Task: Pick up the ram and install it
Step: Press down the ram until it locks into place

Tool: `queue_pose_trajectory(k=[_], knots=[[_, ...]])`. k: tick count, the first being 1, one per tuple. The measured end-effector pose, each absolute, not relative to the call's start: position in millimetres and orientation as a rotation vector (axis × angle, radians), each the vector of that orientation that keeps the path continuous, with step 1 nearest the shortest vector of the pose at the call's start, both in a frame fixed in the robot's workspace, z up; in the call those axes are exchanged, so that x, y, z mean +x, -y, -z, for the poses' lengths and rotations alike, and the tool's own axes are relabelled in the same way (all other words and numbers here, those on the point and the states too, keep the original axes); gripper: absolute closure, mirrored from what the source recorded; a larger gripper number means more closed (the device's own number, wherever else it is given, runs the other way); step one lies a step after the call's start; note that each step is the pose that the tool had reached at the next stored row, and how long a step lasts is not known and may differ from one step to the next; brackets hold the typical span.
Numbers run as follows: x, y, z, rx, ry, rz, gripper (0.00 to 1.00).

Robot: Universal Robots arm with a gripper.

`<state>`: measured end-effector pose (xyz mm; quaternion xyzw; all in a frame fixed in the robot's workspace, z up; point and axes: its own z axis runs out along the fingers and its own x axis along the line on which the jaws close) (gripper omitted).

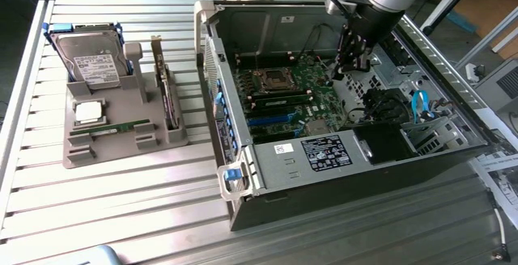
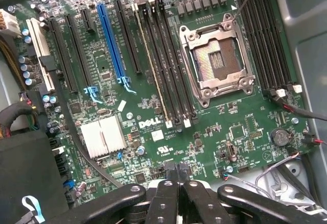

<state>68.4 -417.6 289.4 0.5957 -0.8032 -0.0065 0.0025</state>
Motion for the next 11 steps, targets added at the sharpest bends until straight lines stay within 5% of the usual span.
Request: queue_pose_trajectory(k=[11], knots=[[68.4, 417.6, -288.3, 1.827, 2.550, 0.020, 0.89]])
